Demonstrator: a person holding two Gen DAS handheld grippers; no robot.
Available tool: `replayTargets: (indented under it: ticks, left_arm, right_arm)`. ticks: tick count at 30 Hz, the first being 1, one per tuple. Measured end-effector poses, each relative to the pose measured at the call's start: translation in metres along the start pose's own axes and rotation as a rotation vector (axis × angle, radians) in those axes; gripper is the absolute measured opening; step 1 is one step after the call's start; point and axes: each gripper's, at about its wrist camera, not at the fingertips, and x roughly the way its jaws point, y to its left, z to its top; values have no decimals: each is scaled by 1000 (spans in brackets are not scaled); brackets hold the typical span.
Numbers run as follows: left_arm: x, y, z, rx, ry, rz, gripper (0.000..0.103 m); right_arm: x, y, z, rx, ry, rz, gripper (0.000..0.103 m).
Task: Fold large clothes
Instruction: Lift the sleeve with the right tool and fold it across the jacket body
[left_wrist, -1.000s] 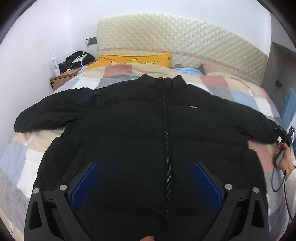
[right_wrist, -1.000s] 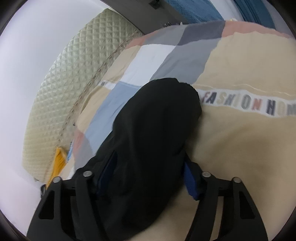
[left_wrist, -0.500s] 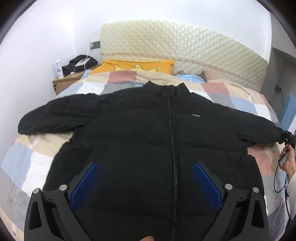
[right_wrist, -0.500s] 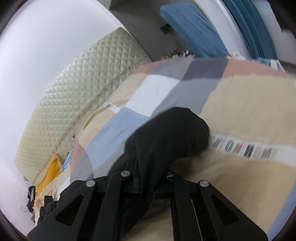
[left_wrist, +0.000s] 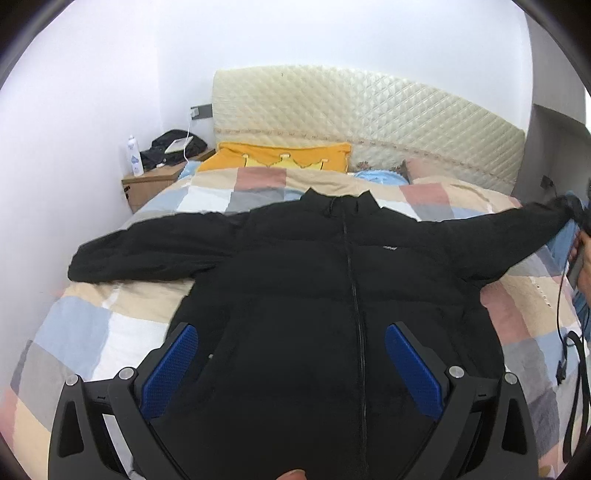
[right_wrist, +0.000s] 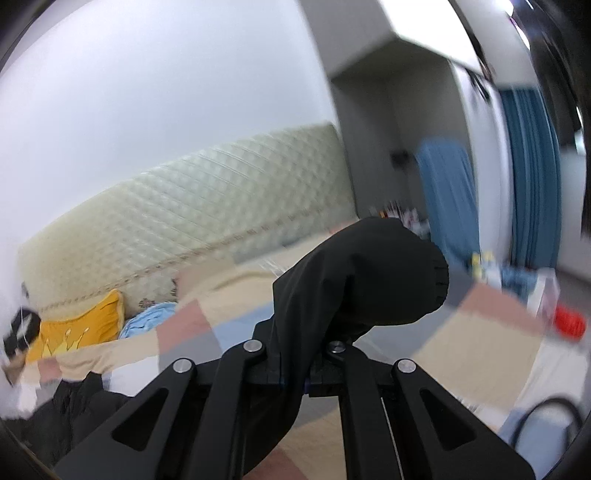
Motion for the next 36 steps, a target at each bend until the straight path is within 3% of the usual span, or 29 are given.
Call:
replayTargets:
  ticks: [9,18,27,36]
  left_arm:
    - [-57,32,-2,12,-37,32,103]
    - [-87,74,-9,-29,-56,38,103]
    - [-78,117,-20,-60,-50,84,103]
    - [-40,149,-24,-128,0,87,103]
  right_arm:
    - [-74,128,35,-133,-84,118,6]
    - [-117,249,3,-213,-77,299,7]
    - [-136,386,-107,-320,18,541,8]
    - [-116,479,-255,-429,251,665,8]
